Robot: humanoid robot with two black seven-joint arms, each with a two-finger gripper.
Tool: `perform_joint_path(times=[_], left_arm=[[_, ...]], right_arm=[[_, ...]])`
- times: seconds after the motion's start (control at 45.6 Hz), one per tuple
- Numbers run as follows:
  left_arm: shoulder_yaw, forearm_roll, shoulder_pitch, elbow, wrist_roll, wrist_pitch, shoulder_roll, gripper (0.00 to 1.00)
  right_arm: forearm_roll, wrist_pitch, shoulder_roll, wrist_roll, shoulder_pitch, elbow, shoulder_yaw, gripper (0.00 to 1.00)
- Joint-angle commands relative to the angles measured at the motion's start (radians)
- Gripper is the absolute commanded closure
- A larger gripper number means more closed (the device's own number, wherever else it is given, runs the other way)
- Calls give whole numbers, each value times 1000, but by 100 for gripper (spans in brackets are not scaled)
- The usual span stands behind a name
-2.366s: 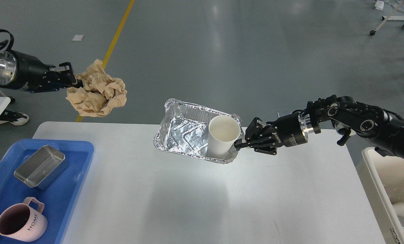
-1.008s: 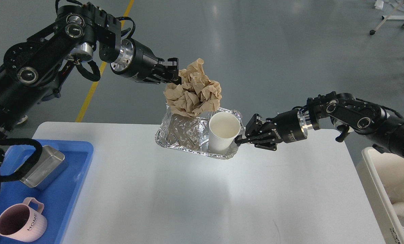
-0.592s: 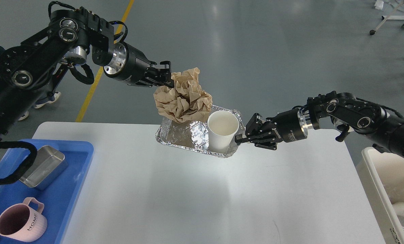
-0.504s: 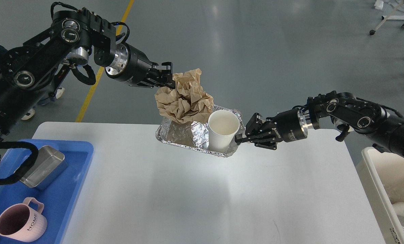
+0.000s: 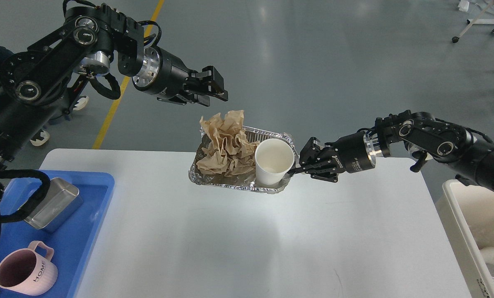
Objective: Tidy desktop
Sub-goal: 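Drop the crumpled paper into the foil tray and open the left gripper, then withdraw the left gripper and carry the foil tray toward the white bin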
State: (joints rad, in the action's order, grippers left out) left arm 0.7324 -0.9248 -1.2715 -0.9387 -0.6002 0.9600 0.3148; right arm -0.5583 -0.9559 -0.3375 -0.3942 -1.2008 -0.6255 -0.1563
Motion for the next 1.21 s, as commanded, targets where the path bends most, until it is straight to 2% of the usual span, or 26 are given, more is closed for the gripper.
perform_joint_path(times=[0.0, 0.131, 0.153, 0.241, 0.307, 0.372, 0.482, 0.614, 0.701, 0.767, 0.964, 1.074, 1.183], left_arm=[[-8, 1, 1, 1, -1, 0, 0, 1], [-11, 3, 17, 3, 0, 0, 3, 1], [-1, 9, 27, 8, 13, 0, 0, 1], [18, 76, 118, 21, 17, 0, 3, 1], [76, 199, 150, 38, 16, 0, 3, 0], [136, 335, 179, 106, 16, 0, -16, 1], [231, 568, 201, 199, 16, 0, -107, 1], [418, 808, 216, 213, 17, 0, -161, 1], [522, 900, 239, 239, 19, -133, -169, 1], [594, 951, 267, 264, 25, -190, -175, 1], [762, 989, 346, 273, 28, -218, -238, 1], [799, 989, 368, 273, 23, -222, -241, 1], [815, 1018, 368, 273, 22, -312, -238, 1]], right_arm=[[0, 0, -8, 0, 0, -3, 1, 100], [0, -1, -11, -2, 1, -2, 1, 100], [0, 0, -11, -2, 1, -3, 1, 100], [1, 0, -11, -2, 3, 0, 4, 100], [1, 0, -9, 0, 3, 0, 7, 100], [1, 0, -9, -2, 3, 0, 7, 100], [1, 2, -9, 0, 1, 3, 7, 100], [3, 6, -9, 0, 3, 6, 12, 100], [3, 14, -9, 0, 4, 6, 12, 100], [3, 16, -9, -2, 9, 4, 12, 100], [3, 23, -11, 0, 17, 4, 12, 100], [5, 23, -14, 0, 17, 3, 12, 100], [5, 23, -17, -2, 17, 4, 12, 100]])
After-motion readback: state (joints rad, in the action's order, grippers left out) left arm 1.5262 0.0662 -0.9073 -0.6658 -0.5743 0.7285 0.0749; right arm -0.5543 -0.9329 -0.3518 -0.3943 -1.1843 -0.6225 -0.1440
